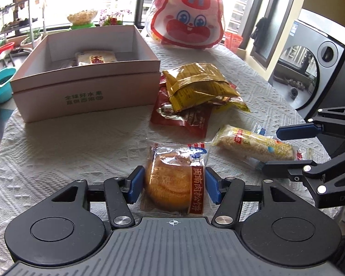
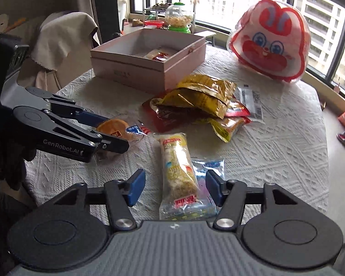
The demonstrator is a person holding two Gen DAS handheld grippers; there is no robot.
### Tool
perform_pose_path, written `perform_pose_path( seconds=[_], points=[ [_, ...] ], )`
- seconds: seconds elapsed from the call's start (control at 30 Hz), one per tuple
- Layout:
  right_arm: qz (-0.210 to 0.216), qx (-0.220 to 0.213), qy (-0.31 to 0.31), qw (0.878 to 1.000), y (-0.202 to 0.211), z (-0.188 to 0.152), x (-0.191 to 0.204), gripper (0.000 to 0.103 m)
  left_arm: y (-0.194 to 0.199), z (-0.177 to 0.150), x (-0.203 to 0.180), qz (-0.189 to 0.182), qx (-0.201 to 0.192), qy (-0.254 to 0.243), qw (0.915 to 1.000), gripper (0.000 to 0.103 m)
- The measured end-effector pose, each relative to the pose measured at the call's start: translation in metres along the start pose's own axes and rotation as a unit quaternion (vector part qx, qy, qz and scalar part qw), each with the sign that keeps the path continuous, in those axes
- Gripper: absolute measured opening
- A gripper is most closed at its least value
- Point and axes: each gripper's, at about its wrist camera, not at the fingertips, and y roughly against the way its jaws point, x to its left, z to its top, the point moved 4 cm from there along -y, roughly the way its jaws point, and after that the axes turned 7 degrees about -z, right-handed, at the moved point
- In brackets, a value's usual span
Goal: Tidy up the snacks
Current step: 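Carry the bun and cream roll into the pink box and release both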
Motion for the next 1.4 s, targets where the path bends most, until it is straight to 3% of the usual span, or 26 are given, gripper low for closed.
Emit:
perform_pose_path(
  seconds=[0.2, 0.23, 0.27, 0.3, 0.33, 0.47, 0.57, 0.67, 0.77, 0.87, 0.97, 1.03, 1.1, 1.3, 1.4],
  points=[
    [0.011, 0.011, -0.017, 1.000, -0.030, 0.025, 0.004, 0.058, 0.005, -0.002, 0.002, 0.006, 0.005, 0.004, 1.0000, 0.061],
    [0.011, 0.025, -0.023, 0.999, -0.039, 0.028, 0.004, 0.053, 0.007, -0.002, 0.000, 0.006, 0.007, 0.003, 1.0000, 0.061],
    [0.011, 0.040, -0.028, 0.999, -0.046, 0.030, 0.004, 0.037, 0.010, -0.003, -0.002, 0.004, 0.006, -0.001, 1.0000, 0.061],
    [0.007, 0.054, -0.023, 0.998, -0.050, 0.031, 0.007, 0.029, 0.013, -0.004, -0.005, 0.003, 0.005, -0.006, 1.0000, 0.061],
    [0.009, 0.057, -0.010, 0.998, -0.047, 0.031, 0.011, 0.029, 0.016, -0.005, -0.007, 0.003, 0.004, -0.010, 0.9999, 0.061],
    [0.035, 0.010, 0.027, 0.999, -0.007, 0.034, 0.025, 0.029, 0.032, -0.007, -0.013, -0.002, -0.011, -0.013, 0.9999, 0.061],
    [0.045, -0.032, 0.009, 0.998, 0.030, 0.047, 0.019, 0.029, 0.062, 0.007, -0.015, -0.005, -0.062, -0.012, 0.9980, 0.061],
    [0.045, -0.085, -0.013, 0.995, 0.067, 0.067, 0.008, 0.029, 0.101, 0.034, -0.014, 0.006, -0.136, -0.018, 0.9905, 0.061],
    [0.031, -0.136, -0.014, 0.990, 0.094, 0.085, 0.002, 0.028, 0.133, 0.071, -0.004, 0.044, -0.205, -0.033, 0.9772, 0.061],
    [0.026, -0.159, -0.022, 0.987, 0.103, 0.101, -0.005, 0.028, 0.133, 0.107, 0.024, 0.072, -0.233, -0.026, 0.9694, 0.061],
    [0.030, -0.163, -0.036, 0.985, 0.100, 0.114, -0.011, 0.028, 0.101, 0.137, 0.068, 0.074, -0.229, 0.020, 0.9705, 0.061],
    [0.033, -0.160, -0.044, 0.986, 0.093, 0.120, -0.013, 0.028, 0.062, 0.146, 0.099, 0.054, -0.178, 0.068, 0.9802, 0.060],
    [0.035, -0.155, -0.049, 0.986, 0.086, 0.125, -0.015, 0.028, 0.038, 0.143, 0.120, 0.039, -0.163, 0.100, 0.9807, 0.059],
    [0.021, -0.160, -0.043, 0.986, 0.059, 0.155, -0.020, 0.028, 0.068, 0.119, 0.125, 0.018, -0.234, 0.119, 0.9646, 0.059],
    [0.039, -0.152, -0.066, 0.985, 0.033, 0.187, -0.026, 0.028, 0.068, 0.104, 0.110, -0.005, -0.199, 0.112, 0.9736, 0.059]
  ],
)
